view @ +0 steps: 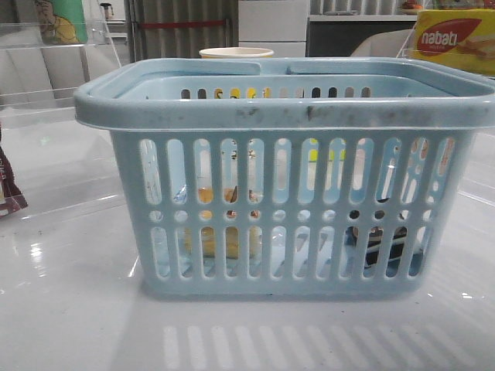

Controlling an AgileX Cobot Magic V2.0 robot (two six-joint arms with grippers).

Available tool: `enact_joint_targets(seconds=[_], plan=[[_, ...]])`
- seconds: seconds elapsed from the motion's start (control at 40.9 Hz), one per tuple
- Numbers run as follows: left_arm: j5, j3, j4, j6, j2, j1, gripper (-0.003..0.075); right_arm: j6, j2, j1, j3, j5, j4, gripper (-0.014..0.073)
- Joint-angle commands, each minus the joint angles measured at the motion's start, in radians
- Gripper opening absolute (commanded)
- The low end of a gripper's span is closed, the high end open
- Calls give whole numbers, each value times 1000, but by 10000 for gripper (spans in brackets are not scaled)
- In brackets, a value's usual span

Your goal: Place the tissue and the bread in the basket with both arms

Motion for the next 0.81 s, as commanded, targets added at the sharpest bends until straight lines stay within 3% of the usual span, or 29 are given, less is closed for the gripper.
enact_joint_targets(seconds=[0.0,0.171,0.269,0.635,0.782], plan=[[-83,-24,-12,-8,-5,-6,98,0,-2,-2,-26,-70,5,58],[-133,48,-14,-8,-74,34,98,0,-1,-2,-26,-68,5,58],[-205,132,-11,-8,-153,131,98,0,-1,-2,-26,-68,5,58],[-666,636,-15,-8,-641,494,98,0,-1,-2,-26,-68,5,58],[-785,771,-19,-8,-753,580,98,0,-1,-2,-26,-68,5,58]])
